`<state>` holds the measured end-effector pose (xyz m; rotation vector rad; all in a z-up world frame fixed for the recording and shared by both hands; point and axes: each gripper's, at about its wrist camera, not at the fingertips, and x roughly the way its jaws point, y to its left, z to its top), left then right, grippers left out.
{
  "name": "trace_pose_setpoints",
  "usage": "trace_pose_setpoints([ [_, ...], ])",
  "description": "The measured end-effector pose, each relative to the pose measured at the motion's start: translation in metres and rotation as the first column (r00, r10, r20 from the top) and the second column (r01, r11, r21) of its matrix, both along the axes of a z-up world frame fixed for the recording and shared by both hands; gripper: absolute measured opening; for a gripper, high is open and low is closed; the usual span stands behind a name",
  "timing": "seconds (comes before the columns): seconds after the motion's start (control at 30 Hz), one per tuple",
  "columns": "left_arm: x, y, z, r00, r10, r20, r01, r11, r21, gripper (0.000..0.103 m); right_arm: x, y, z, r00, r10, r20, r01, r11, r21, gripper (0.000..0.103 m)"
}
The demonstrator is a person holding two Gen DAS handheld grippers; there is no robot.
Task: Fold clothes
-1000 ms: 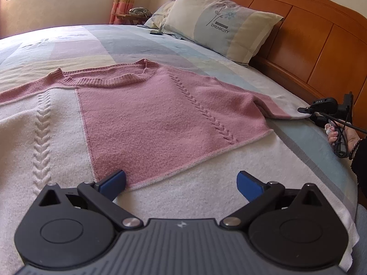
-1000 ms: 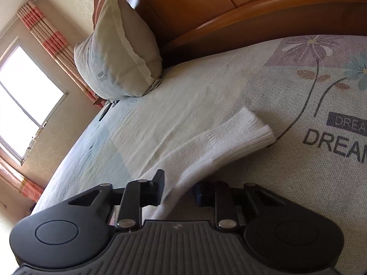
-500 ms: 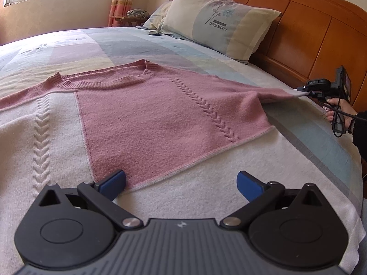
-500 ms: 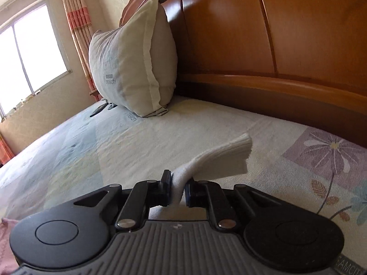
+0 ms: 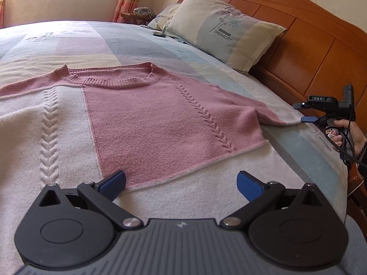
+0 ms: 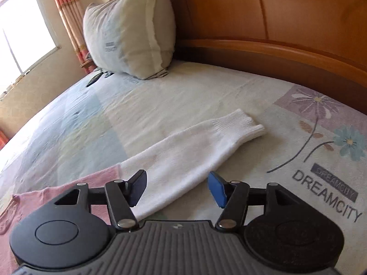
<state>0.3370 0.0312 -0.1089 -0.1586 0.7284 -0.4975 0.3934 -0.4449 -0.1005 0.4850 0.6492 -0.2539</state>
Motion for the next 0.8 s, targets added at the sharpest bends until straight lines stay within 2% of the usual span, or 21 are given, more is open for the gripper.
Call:
trace_pose_setpoints([
  [0.07, 0.000, 0.001, -0.001, 1.000, 0.001, 0.001, -0.001, 1.000, 0.005, 0.102, 0.012, 0.046, 0.009, 0.992, 0.125, 0.006, -0.125, 0.992, 0.014, 0.070],
  [0.13, 0.000, 0.002, -0.001, 1.000, -0.001, 0.002, 0.001, 1.000, 0.006, 0.102, 0.024, 0.092, 0.016, 0.968, 0.248, 0.034, -0.249, 0.968, 0.030, 0.070],
  [0.23, 0.000, 0.006, -0.002, 1.000, -0.004, -0.002, 0.004, 1.000, -0.008, 0.102, 0.038, 0.148, 0.018, 0.909, 0.412, 0.070, -0.418, 0.900, 0.128, 0.070],
  [0.3, 0.002, 0.010, -0.003, 1.000, -0.001, -0.006, 0.001, 1.000, -0.026, 0.102, 0.045, 0.179, 0.014, 0.869, 0.491, 0.068, -0.495, 0.855, 0.154, 0.070],
  [0.37, 0.004, 0.013, -0.004, 1.000, 0.000, -0.010, 0.000, 0.999, -0.041, 0.102, 0.049, 0.201, 0.006, 0.845, 0.534, 0.034, -0.533, 0.836, 0.129, 0.070],
  [0.43, 0.005, 0.015, -0.004, 1.000, -0.002, -0.013, 0.001, 0.999, -0.047, 0.102, 0.050, 0.210, -0.005, 0.844, 0.535, -0.030, -0.532, 0.843, 0.080, 0.069],
  [0.47, 0.005, 0.016, -0.003, 1.000, 0.000, -0.015, -0.001, 0.999, -0.045, 0.102, 0.047, 0.210, -0.009, 0.850, 0.524, -0.059, -0.521, 0.852, 0.056, 0.066],
  [0.5, 0.005, 0.016, -0.002, 1.000, 0.006, -0.014, -0.007, 0.999, -0.038, 0.102, 0.043, 0.207, -0.007, 0.856, 0.514, -0.060, -0.512, 0.858, 0.039, 0.052],
  [0.53, 0.004, 0.016, -0.001, 1.000, 0.013, -0.012, -0.013, 0.999, -0.031, 0.102, 0.038, 0.204, -0.006, 0.862, 0.504, -0.062, -0.503, 0.864, 0.023, 0.051],
  [0.57, 0.004, 0.017, 0.000, 1.000, 0.020, -0.010, -0.020, 0.999, -0.028, 0.102, 0.034, 0.201, -0.005, 0.868, 0.493, -0.063, -0.494, 0.869, 0.007, 0.051],
  [0.63, 0.004, 0.020, 0.002, 0.999, 0.034, -0.005, -0.034, 0.999, -0.024, 0.102, 0.025, 0.203, 0.007, 0.876, 0.480, -0.049, -0.482, 0.876, -0.024, 0.065],
  [0.73, 0.006, 0.024, 0.003, 0.998, 0.055, -0.011, -0.055, 0.998, -0.031, 0.102, 0.016, 0.216, 0.024, 0.842, 0.539, 0.008, -0.538, 0.842, -0.045, 0.066],
  [0.8, 0.007, 0.026, 0.001, 0.998, 0.066, -0.016, -0.066, 0.997, -0.028, 0.102, 0.013, 0.235, 0.024, 0.801, 0.599, 0.009, -0.597, 0.799, -0.071, 0.068],
])
